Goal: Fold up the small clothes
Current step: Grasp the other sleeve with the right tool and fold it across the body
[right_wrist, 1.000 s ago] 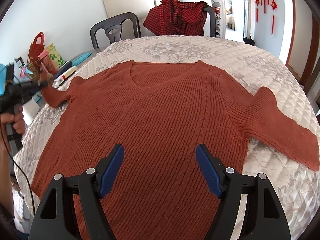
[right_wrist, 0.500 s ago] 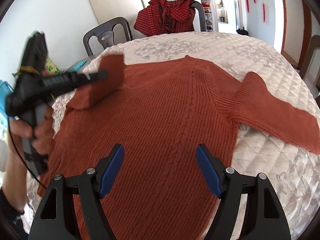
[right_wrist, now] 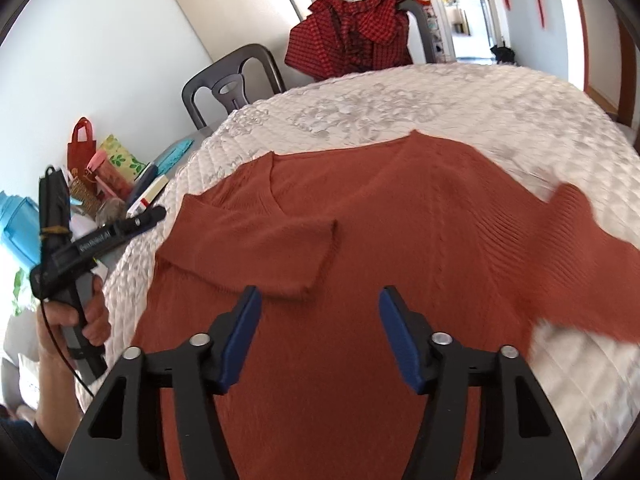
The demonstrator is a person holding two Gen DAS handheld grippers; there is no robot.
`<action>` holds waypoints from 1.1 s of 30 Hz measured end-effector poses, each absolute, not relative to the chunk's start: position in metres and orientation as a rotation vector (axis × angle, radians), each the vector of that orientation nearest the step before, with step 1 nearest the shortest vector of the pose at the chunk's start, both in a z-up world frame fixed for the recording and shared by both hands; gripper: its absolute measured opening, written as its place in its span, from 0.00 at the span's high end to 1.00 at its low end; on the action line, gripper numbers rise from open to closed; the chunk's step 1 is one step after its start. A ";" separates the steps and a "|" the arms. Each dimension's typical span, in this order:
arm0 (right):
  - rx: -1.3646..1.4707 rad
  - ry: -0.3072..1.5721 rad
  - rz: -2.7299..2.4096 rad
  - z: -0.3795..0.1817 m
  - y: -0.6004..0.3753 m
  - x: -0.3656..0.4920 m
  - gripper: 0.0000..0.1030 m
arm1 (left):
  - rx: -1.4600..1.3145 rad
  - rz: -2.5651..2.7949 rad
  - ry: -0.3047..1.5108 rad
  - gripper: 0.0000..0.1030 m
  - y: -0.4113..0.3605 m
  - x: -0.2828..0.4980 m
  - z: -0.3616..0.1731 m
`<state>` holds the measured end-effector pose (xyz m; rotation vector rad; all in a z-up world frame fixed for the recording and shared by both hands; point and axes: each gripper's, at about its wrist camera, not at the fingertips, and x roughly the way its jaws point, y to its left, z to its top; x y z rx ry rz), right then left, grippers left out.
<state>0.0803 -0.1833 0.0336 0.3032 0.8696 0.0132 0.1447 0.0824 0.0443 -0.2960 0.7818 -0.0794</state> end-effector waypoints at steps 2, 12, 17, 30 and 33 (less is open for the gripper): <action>0.314 0.885 0.023 0.030 -0.185 0.101 0.44 | -0.304 -0.101 0.814 0.54 0.082 0.157 0.039; 0.256 0.910 0.047 0.024 -0.181 0.141 0.95 | -0.339 -0.174 0.796 0.89 0.086 0.167 0.026; 0.296 0.902 0.020 0.021 -0.195 0.160 0.94 | -0.379 -0.165 0.815 0.87 0.096 0.176 0.019; 0.169 0.931 0.044 0.009 -0.166 0.127 0.91 | -0.208 -0.223 0.799 0.86 0.061 0.127 0.034; 0.205 0.934 0.040 0.010 -0.172 0.124 0.91 | -0.222 -0.215 0.832 0.86 0.063 0.128 0.023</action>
